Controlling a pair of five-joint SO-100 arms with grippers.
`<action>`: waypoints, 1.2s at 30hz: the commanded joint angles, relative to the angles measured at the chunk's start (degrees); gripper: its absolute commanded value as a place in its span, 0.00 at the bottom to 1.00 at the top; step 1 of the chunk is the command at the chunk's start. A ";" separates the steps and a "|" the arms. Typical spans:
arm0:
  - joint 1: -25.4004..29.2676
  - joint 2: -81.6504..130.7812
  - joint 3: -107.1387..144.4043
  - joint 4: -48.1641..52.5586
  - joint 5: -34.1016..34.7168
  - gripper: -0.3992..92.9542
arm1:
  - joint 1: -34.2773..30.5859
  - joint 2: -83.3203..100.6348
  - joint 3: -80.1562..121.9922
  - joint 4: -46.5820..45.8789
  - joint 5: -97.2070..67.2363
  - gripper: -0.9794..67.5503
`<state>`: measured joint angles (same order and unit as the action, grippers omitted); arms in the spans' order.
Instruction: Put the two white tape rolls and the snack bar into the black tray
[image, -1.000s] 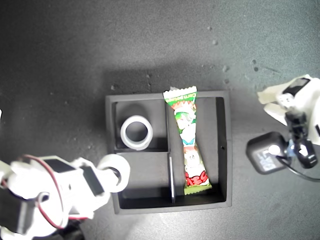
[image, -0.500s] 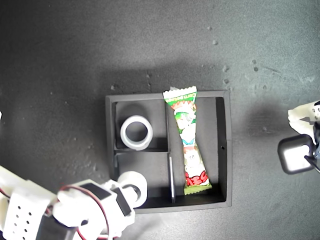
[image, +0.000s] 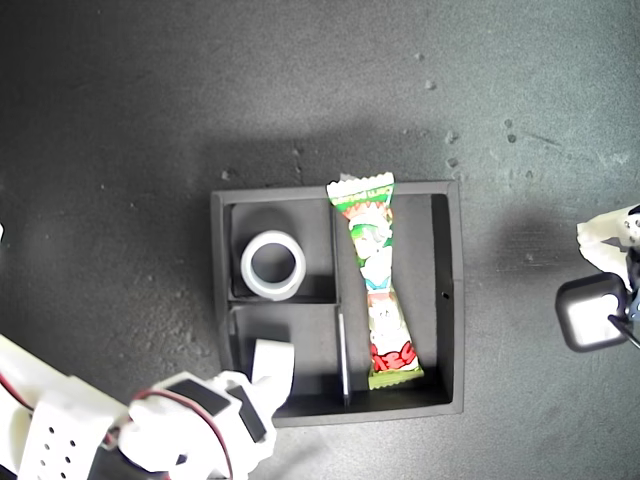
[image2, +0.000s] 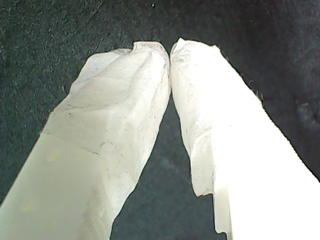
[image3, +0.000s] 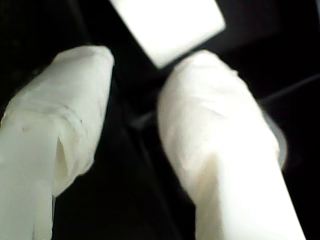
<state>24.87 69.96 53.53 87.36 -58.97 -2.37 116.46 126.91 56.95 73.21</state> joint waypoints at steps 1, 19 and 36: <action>-1.41 8.79 5.27 0.88 -2.55 0.01 | 0.26 2.02 0.00 -0.18 0.88 0.01; -9.58 68.73 91.23 -33.93 -14.15 0.01 | -2.29 8.35 18.72 -12.22 8.44 0.01; -12.66 85.25 110.13 -43.15 -10.90 0.01 | 0.88 52.38 52.03 -19.95 3.08 0.01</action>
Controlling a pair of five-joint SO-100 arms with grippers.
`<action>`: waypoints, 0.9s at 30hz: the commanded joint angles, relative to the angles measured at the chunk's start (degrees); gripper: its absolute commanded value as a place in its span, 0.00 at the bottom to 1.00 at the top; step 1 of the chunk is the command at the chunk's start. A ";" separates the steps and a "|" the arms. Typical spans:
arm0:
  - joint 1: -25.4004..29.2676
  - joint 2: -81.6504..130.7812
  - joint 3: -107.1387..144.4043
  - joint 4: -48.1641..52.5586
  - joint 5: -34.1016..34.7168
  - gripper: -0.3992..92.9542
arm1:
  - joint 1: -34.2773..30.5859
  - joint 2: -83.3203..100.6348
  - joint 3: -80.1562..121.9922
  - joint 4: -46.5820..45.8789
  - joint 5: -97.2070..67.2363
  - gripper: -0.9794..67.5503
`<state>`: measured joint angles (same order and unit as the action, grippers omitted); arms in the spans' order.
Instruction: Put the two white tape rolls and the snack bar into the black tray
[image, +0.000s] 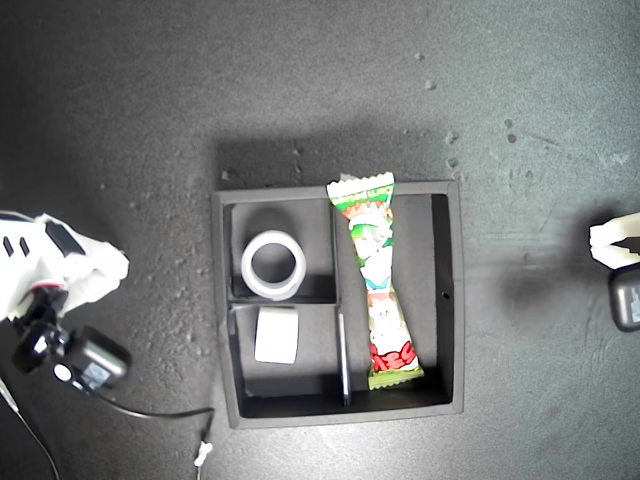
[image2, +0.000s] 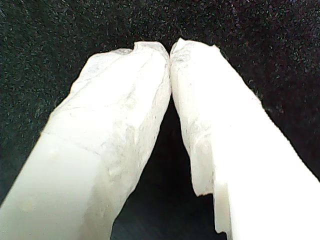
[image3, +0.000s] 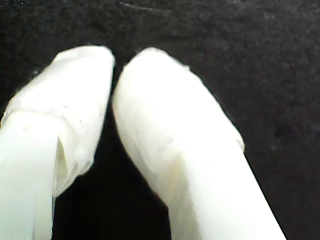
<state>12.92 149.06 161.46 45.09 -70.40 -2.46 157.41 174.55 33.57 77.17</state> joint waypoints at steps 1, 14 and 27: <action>-0.70 9.23 3.78 -0.44 0.44 0.01 | 0.97 13.27 4.39 5.80 -1.32 0.01; -0.26 43.95 17.40 15.38 -2.02 0.01 | 4.57 17.05 4.48 19.60 1.93 0.01; -2.11 44.91 18.37 28.65 1.93 0.01 | 1.93 17.05 4.48 36.56 9.76 0.01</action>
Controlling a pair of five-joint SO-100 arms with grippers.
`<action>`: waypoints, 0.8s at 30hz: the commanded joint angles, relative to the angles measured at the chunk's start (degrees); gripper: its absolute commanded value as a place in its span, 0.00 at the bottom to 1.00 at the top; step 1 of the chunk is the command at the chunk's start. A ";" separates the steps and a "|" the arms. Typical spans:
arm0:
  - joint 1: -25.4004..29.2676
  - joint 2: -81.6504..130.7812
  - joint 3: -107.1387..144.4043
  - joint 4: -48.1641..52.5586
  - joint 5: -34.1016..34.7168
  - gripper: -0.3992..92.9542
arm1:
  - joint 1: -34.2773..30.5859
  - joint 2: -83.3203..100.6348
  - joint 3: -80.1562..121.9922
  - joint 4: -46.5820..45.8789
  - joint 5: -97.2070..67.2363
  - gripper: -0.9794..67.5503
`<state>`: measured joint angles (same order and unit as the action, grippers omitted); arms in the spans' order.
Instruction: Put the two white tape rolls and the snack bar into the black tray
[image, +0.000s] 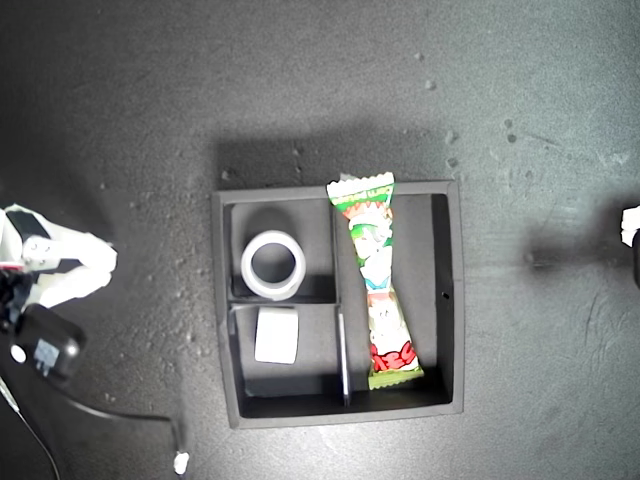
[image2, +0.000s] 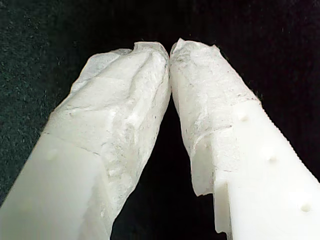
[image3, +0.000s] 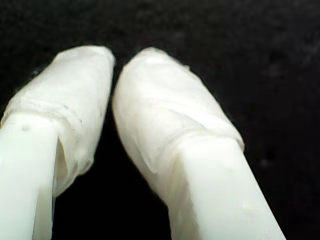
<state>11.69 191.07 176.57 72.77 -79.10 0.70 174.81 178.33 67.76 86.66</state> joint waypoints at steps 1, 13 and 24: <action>-0.88 2.90 3.25 1.23 12.92 0.01 | -1.05 -0.35 0.70 2.37 0.26 0.01; -0.44 2.81 3.25 7.21 1.32 0.01 | -0.97 -0.35 0.70 2.46 0.26 0.01; -0.44 2.81 3.25 7.21 1.32 0.01 | -0.97 -0.35 0.70 2.46 0.35 0.01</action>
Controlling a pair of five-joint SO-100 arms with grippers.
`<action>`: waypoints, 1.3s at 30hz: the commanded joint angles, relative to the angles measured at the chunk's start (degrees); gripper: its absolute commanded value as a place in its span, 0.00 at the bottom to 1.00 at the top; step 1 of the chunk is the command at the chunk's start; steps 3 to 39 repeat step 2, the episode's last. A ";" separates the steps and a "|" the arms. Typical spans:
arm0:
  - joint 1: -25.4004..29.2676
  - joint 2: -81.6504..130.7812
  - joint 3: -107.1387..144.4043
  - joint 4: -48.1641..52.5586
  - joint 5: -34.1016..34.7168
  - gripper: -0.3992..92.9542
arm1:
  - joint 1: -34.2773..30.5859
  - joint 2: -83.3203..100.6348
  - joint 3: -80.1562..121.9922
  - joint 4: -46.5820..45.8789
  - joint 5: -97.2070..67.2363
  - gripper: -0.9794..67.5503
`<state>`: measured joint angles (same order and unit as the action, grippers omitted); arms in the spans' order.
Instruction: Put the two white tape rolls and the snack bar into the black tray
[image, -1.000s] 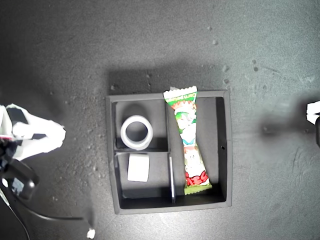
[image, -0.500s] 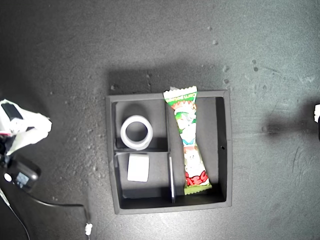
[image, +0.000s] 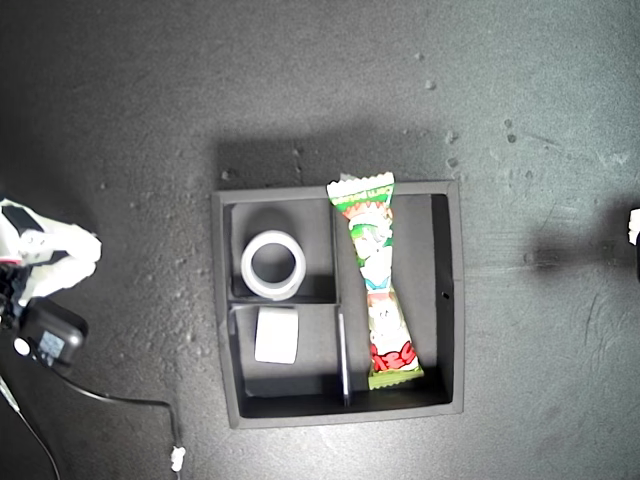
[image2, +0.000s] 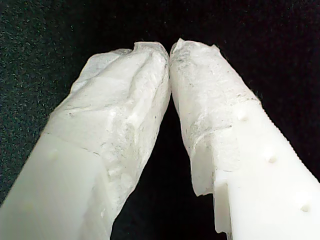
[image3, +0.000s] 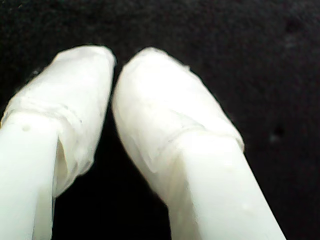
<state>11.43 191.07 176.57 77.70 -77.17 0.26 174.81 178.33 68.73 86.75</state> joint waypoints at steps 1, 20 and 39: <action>-0.18 2.81 3.25 2.29 -0.62 0.01 | -0.53 -0.35 0.70 1.49 0.26 0.01; -0.18 2.81 3.25 2.29 -0.62 0.01 | -0.53 -0.35 0.70 1.49 0.26 0.01; -0.18 2.81 3.25 2.29 -0.62 0.01 | -0.53 -0.35 0.70 1.49 0.26 0.01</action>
